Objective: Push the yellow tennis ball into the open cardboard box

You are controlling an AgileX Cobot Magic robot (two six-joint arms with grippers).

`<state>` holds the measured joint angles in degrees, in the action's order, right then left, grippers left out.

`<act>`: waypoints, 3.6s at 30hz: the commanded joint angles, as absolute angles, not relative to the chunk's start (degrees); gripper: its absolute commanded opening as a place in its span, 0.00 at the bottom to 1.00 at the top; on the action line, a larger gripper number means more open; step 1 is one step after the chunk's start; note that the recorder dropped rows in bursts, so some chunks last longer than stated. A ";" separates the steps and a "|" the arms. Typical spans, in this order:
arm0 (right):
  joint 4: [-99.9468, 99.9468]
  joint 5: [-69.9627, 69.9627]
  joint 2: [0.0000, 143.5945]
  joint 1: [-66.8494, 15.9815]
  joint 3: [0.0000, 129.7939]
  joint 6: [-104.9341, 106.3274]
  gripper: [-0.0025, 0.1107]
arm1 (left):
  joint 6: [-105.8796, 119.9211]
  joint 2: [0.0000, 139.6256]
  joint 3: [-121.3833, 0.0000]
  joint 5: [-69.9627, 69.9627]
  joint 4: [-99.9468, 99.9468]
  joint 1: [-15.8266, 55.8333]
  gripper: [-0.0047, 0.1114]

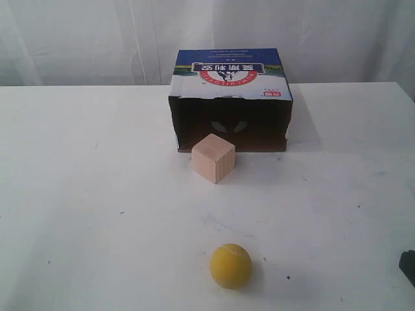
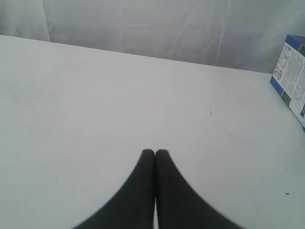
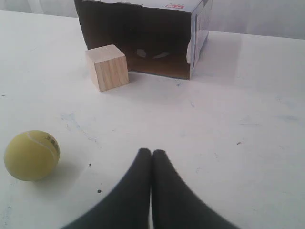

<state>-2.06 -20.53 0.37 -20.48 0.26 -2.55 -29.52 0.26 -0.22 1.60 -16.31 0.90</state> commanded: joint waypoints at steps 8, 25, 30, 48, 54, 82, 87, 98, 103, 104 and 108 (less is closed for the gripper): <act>-1.45 -20.04 0.00 -20.46 0.00 -2.83 0.02 | -29.64 0.09 0.00 1.27 -16.30 0.75 0.04; -5.63 -28.65 0.00 -20.57 21.11 -9.30 0.02 | -29.64 0.09 0.00 1.27 -16.30 0.75 0.04; -6.80 -40.08 0.00 -20.57 28.80 -9.30 0.02 | -29.64 0.09 0.00 1.27 -16.30 0.75 0.04; -29.59 -40.75 28.21 -20.65 31.64 8.02 0.02 | -29.64 0.09 0.00 1.27 -16.30 0.75 0.04; -34.45 -42.61 41.64 -23.45 34.38 17.78 0.02 | -29.64 0.09 0.00 1.27 -16.30 0.75 0.04; -31.25 -11.40 84.23 -45.79 36.80 17.86 0.02 | -29.64 0.09 0.00 1.27 -16.30 0.75 0.04; -31.07 -11.40 86.55 -45.79 36.80 17.86 0.02 | -29.64 0.09 0.00 1.27 -16.30 0.75 0.04; -22.72 -13.25 84.68 -43.98 36.80 11.29 0.02 | -29.64 0.09 0.00 1.27 -16.30 0.75 0.04; -20.47 -14.01 83.21 -41.14 36.80 11.29 0.02 | -29.64 0.09 0.00 1.27 -16.30 0.75 0.04; -19.98 -14.15 82.80 -40.21 36.80 11.29 0.02 | -29.64 0.09 0.00 1.27 -16.30 0.75 0.04; -17.20 -14.15 80.95 -37.39 36.80 11.29 0.02 | -29.64 0.09 0.00 1.27 -16.30 0.75 0.04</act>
<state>-19.37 -13.90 82.48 -39.33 36.78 11.57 -29.52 0.26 -0.22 1.60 -16.31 0.90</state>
